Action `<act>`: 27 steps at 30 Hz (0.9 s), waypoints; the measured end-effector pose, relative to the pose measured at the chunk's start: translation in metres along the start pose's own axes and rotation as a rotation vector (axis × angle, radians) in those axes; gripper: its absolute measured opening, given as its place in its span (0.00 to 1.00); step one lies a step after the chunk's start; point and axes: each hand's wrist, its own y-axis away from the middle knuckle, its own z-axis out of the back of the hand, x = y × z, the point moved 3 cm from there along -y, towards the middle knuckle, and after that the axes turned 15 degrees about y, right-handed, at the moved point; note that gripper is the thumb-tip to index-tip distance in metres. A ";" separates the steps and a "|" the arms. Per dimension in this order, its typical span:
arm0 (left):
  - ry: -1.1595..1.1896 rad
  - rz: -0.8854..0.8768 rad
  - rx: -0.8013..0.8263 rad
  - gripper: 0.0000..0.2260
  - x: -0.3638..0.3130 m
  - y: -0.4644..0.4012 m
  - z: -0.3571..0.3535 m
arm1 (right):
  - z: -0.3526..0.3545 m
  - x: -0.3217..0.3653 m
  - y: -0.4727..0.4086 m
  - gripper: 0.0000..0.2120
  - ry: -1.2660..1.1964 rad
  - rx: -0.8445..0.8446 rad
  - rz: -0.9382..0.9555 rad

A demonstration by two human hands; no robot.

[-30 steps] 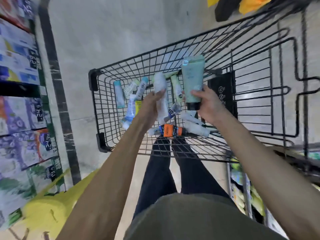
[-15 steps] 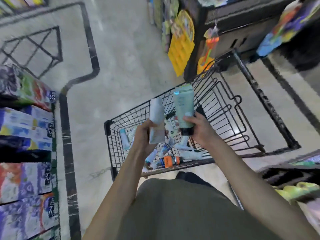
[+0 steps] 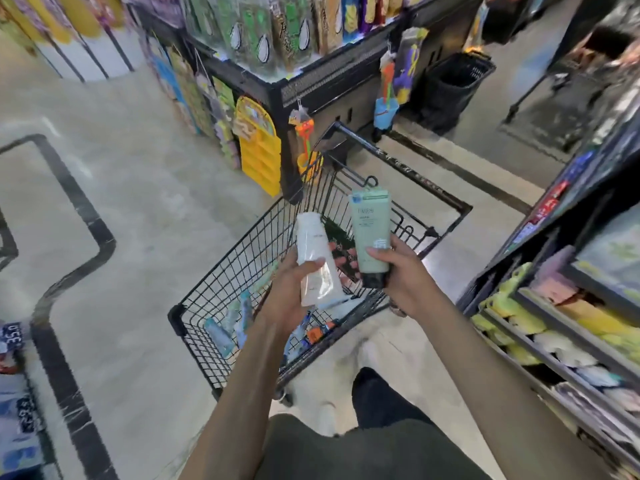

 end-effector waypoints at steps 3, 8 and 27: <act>-0.040 0.065 0.045 0.22 0.019 0.017 -0.026 | 0.022 0.000 0.038 0.24 -0.022 -0.080 0.051; -0.106 0.142 0.220 0.22 0.057 0.039 -0.074 | 0.067 -0.001 0.100 0.24 -0.076 -0.243 0.139; -0.282 0.417 0.554 0.23 0.314 0.144 -0.224 | 0.273 -0.043 0.377 0.26 -0.245 -0.678 0.285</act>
